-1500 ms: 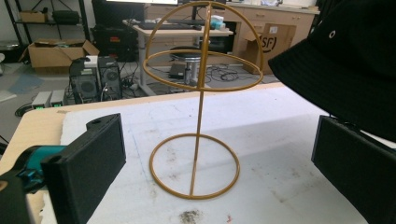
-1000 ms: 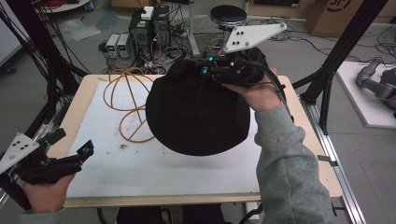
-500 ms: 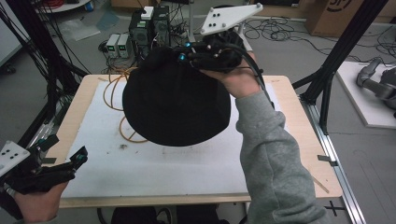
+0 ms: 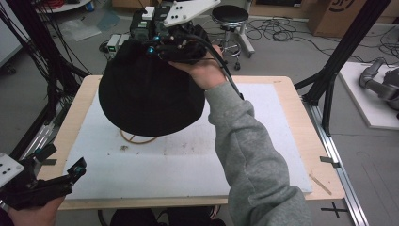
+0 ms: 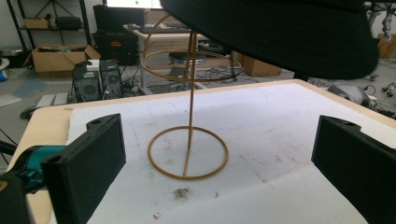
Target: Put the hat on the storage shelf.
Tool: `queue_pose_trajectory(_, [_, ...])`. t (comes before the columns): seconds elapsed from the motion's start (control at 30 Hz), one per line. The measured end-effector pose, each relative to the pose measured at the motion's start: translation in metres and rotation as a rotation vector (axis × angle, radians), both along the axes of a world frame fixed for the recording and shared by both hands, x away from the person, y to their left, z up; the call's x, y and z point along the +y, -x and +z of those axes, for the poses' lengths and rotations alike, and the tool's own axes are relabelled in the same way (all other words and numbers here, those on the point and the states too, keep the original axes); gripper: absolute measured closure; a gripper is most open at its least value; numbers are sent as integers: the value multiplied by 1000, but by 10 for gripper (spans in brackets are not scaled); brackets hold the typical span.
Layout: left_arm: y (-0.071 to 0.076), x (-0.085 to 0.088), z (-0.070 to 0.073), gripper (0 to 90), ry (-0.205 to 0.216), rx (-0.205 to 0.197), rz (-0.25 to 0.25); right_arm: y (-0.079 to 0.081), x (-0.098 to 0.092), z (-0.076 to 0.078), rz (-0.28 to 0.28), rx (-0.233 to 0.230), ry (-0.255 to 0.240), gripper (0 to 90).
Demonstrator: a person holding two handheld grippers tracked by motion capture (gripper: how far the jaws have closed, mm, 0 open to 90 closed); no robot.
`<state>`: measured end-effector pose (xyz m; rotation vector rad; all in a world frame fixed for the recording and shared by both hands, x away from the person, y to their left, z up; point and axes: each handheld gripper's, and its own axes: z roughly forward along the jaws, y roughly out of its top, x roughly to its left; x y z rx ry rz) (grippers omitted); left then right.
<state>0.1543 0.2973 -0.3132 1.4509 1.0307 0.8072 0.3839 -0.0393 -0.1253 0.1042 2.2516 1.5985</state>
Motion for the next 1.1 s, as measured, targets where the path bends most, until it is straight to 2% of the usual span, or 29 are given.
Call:
queue_pose_trajectory(0.23, [7, 5, 0, 32, 0, 1, 17, -15, 29, -6, 13, 3, -3, 881])
queue_pose_trajectory(0.57, [8, 7, -2, 32, -1, 8, 18, -36, 66, -22, 32, 38, -16, 880])
queue_pose_trajectory(0.7, [6, 7, -4, 32, 0, 13, 19, -43, 80, -32, 29, 42, 4, 880])
queue_pose_trajectory(1.1, [0, 11, -11, 32, -1, 42, 23, -60, 105, -56, 26, 82, 32, 878])
